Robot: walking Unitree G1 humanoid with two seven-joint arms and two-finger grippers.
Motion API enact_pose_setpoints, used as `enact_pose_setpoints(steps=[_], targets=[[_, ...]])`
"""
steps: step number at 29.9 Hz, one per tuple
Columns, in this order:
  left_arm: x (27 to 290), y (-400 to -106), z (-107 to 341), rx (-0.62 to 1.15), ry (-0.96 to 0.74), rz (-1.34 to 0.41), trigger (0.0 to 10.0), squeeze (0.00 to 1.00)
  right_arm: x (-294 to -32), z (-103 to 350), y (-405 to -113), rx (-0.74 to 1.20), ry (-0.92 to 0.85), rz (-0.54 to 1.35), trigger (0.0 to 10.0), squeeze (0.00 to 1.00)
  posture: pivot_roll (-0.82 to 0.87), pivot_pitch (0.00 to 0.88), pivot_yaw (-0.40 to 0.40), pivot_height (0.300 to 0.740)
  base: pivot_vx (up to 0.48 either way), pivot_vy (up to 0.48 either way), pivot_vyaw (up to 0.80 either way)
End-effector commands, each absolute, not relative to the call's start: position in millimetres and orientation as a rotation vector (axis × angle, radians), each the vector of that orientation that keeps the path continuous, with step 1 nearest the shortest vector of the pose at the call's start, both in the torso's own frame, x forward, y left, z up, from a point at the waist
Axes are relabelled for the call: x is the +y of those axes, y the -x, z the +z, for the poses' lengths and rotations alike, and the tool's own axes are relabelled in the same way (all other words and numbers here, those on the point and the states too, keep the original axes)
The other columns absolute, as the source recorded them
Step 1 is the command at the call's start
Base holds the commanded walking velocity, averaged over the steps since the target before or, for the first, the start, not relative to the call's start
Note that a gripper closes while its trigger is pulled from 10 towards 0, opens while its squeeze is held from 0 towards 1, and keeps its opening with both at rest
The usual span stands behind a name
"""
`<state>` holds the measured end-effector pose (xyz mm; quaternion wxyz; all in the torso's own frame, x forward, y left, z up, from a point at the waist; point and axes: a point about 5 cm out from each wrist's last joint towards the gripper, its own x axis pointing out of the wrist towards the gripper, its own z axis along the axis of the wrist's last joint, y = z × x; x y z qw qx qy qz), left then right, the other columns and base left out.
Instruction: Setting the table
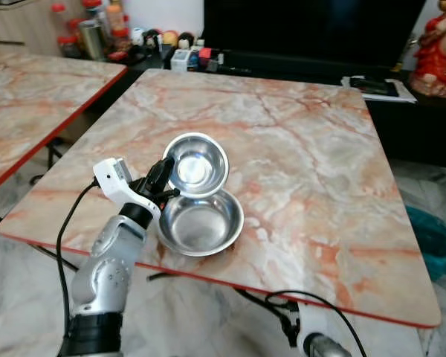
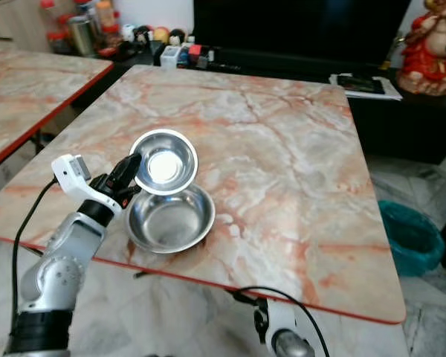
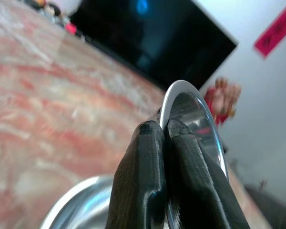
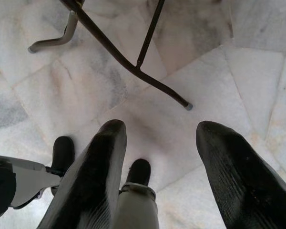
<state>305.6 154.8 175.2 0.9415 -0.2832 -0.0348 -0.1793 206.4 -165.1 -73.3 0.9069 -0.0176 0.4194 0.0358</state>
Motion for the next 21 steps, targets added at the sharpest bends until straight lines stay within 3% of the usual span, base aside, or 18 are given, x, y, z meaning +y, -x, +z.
enact_pose_setpoints(steps=[1,7,21], targets=[[148.3,-303.5,180.1,-0.043,0.546,-0.405,10.0,0.0,-167.7,-73.2,-206.6,0.872,0.037,0.068,10.0,0.0,0.12,0.094,-0.042,0.74,0.0,0.0,0.0],[153.8,-308.6,166.4,0.137,0.48,-0.309,10.0,0.0,-166.5,-72.8,-207.4,0.871,0.034,0.072,10.0,0.0,0.12,0.095,-0.035,0.74,0.0,0.0,0.0],[147.6,-305.8,162.9,0.241,0.48,-0.343,10.0,0.0,-167.7,-74.2,-204.6,0.879,0.035,0.071,10.0,0.0,0.12,0.101,-0.039,0.74,0.0,0.0,0.0]])
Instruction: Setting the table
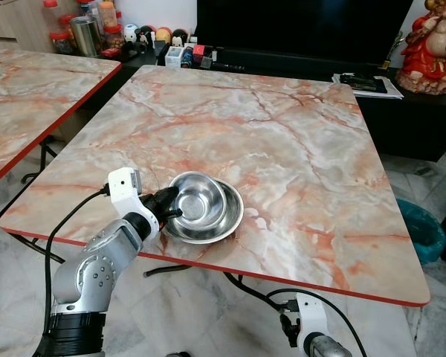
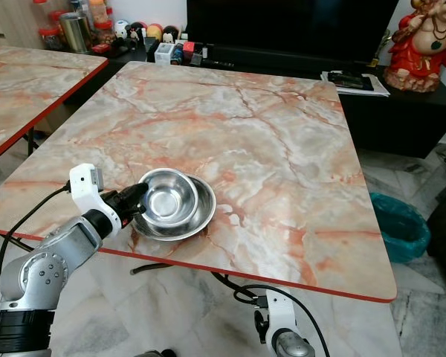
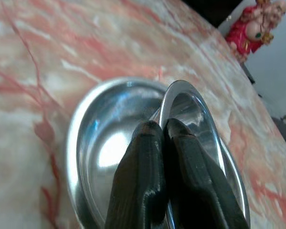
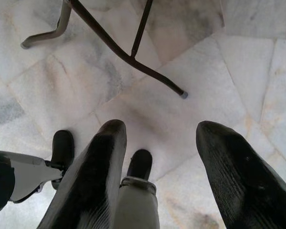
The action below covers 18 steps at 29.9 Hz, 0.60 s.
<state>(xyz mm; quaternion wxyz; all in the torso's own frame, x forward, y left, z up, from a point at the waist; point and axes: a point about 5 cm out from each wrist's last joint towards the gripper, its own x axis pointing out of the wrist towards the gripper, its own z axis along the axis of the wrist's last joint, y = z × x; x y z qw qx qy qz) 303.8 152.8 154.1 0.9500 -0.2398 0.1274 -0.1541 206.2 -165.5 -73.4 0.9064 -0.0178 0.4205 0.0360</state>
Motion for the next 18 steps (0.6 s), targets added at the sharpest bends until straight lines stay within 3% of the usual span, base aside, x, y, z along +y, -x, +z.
enact_pose_setpoints(steps=[1,18], targets=[[147.2,-306.0,162.6,0.242,0.481,-0.343,10.0,0.0,-167.5,-74.2,-204.7,0.878,0.035,0.071,10.0,0.0,0.12,0.101,-0.039,0.74,0.0,0.0,0.0],[141.7,-326.2,176.2,0.142,0.592,-0.249,10.0,0.0,-167.6,-74.6,-203.9,0.881,0.034,0.071,10.0,0.0,0.11,0.101,-0.039,0.74,0.0,0.0,0.0]])
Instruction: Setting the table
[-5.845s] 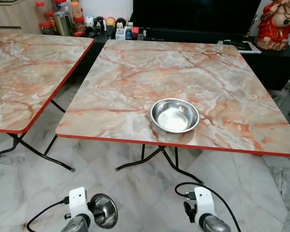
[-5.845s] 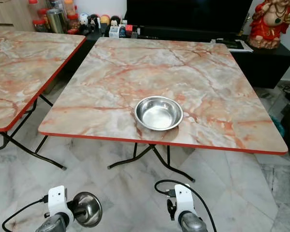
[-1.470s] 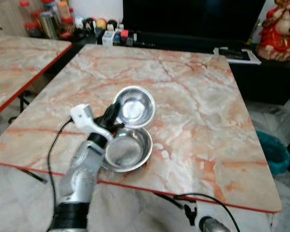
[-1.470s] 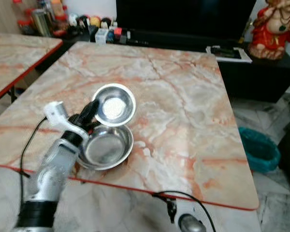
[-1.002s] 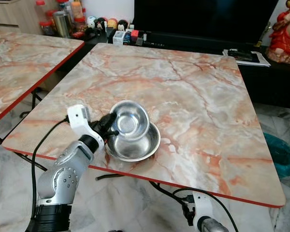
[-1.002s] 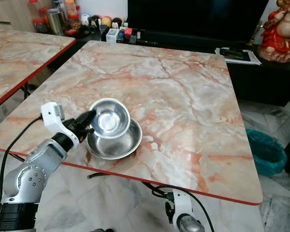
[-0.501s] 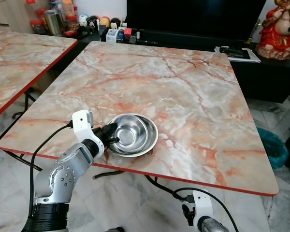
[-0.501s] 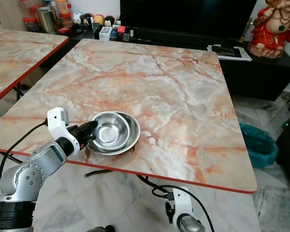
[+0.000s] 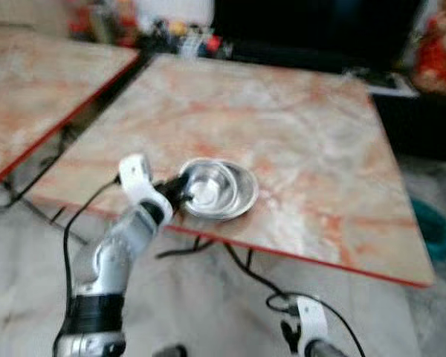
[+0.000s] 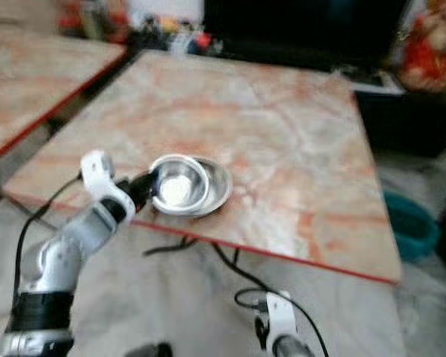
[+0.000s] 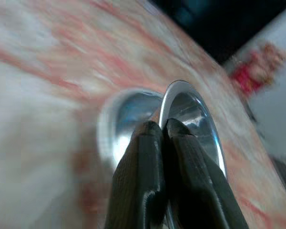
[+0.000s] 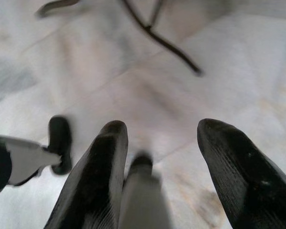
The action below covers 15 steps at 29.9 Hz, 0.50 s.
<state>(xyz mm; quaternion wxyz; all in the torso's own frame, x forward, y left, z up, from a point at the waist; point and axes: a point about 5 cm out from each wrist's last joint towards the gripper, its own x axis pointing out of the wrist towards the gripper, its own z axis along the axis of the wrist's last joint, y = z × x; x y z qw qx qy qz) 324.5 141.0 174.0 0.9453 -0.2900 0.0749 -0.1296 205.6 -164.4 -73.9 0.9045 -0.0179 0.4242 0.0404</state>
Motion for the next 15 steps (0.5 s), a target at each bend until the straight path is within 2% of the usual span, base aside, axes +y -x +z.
enact_pose_setpoints(steps=[1,2,7,15], targets=[[141.7,-326.2,176.2,0.142,0.592,-0.249,10.0,0.0,-167.6,-74.6,-203.9,0.881,0.034,0.071,10.0,0.0,0.11,0.101,-0.039,0.74,0.0,0.0,0.0],[143.3,-330.4,184.0,0.082,0.621,-0.242,10.0,0.0,-167.9,-74.9,-203.4,0.883,0.035,0.072,10.0,0.0,0.11,0.101,-0.04,0.74,0.0,0.0,0.0],[146.4,-336.9,195.0,0.004,0.663,-0.224,10.0,0.0,-167.7,-75.2,-202.8,0.884,0.037,0.076,10.0,0.0,0.1,0.099,-0.04,0.74,0.0,0.0,0.0],[142.4,-342.1,204.2,-0.082,0.629,-0.232,10.0,0.0,-168.1,-75.2,-202.7,0.882,0.038,0.076,10.0,0.0,0.09,0.096,-0.034,0.74,0.0,0.0,0.0]])
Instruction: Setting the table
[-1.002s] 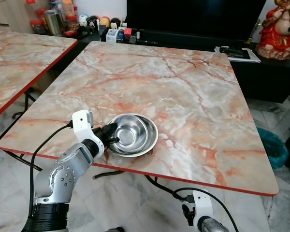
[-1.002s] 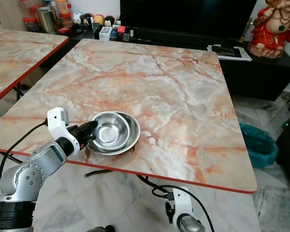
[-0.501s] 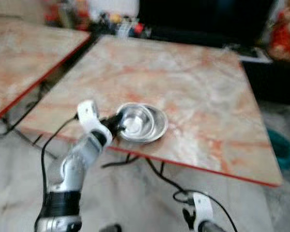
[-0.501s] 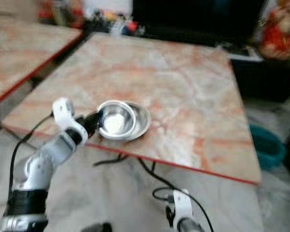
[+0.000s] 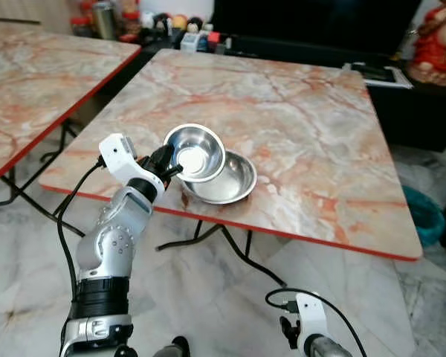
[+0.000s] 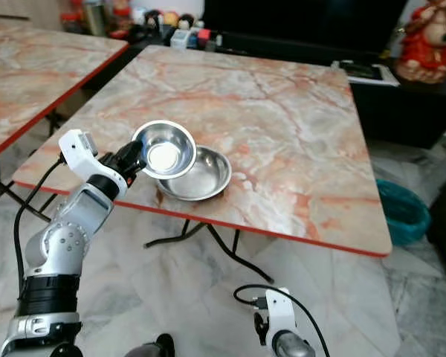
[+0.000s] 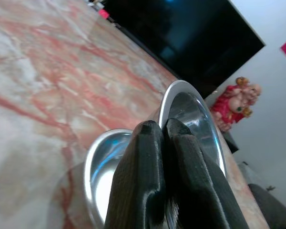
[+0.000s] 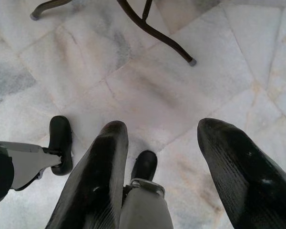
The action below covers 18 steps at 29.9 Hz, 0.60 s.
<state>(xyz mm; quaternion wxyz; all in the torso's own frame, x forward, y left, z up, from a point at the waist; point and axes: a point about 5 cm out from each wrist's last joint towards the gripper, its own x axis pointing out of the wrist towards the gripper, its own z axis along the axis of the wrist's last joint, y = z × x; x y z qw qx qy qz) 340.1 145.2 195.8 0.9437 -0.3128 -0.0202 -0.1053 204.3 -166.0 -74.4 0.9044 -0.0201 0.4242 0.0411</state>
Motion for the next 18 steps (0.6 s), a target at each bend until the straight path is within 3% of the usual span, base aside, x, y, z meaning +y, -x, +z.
enact_pose_setpoints(steps=[1,9,18], targets=[[141.7,-342.4,205.5,-0.091,0.635,-0.237,10.0,0.0,-168.2,-75.1,-202.8,0.882,0.038,0.075,10.0,0.0,0.09,0.096,-0.034,0.74,0.0,0.0,0.0],[137.8,-343.9,204.4,-0.09,0.65,-0.248,10.0,0.0,-167.7,-74.9,-203.3,0.882,0.042,0.08,10.0,0.0,0.09,0.077,-0.029,0.74,0.0,0.0,0.0],[136.0,-345.3,204.4,-0.106,0.641,-0.253,10.0,0.0,-165.7,-73.9,-205.3,0.877,0.04,0.085,10.0,0.0,0.09,0.077,-0.029,0.74,0.24,0.0,0.0]])
